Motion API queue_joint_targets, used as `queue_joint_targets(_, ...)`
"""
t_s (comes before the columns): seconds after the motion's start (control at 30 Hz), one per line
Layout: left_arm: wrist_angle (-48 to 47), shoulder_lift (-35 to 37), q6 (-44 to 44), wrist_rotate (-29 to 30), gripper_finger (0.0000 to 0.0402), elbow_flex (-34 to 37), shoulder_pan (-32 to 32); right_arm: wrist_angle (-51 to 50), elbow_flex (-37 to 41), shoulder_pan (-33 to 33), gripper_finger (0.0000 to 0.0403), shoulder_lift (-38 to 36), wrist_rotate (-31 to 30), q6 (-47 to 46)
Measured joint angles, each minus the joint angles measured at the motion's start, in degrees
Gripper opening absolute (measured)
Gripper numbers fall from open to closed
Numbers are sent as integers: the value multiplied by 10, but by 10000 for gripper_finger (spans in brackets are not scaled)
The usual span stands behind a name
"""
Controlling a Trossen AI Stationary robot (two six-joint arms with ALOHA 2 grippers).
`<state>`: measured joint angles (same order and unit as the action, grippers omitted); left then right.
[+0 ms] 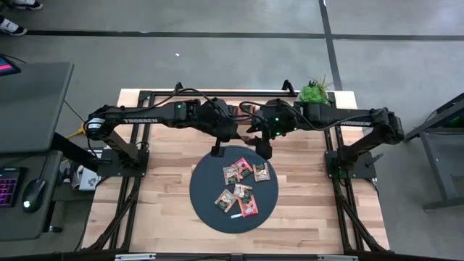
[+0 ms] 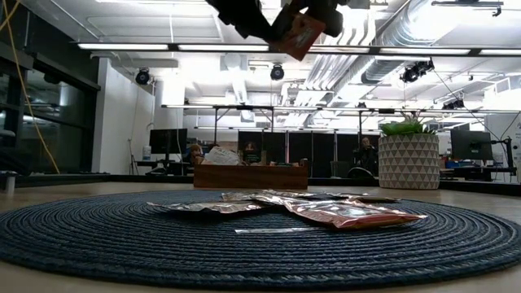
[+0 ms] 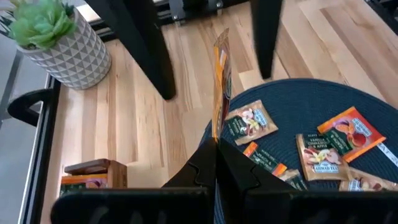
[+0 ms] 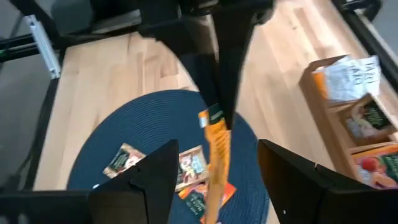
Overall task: Pick & Place Tea
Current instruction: Put the orange tea bag into the right section of the wooden organizer
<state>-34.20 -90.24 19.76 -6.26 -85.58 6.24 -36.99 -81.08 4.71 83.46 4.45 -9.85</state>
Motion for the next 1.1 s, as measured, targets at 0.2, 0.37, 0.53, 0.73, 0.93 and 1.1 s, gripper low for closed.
queue_joint_targets(0.2,-3,0,10,0,0,0,0,8,0,2,167,-2,-6,0)
queue_joint_targets(0.37,-3,0,10,0,0,0,0,8,0,1,100,-2,0,9)
queue_joint_targets(0.53,-4,0,10,-1,0,0,1,10,0,1,16,-2,-1,18)
queue_joint_targets(0.73,-7,0,13,-2,1,0,1,28,0,1,2,-2,-13,27)
queue_joint_targets(0.93,-13,0,36,26,5,0,1,20,4,1,1,-2,-48,27)
queue_joint_targets(1.1,-52,1,36,116,45,1,2,15,33,2,1,-4,-85,17)
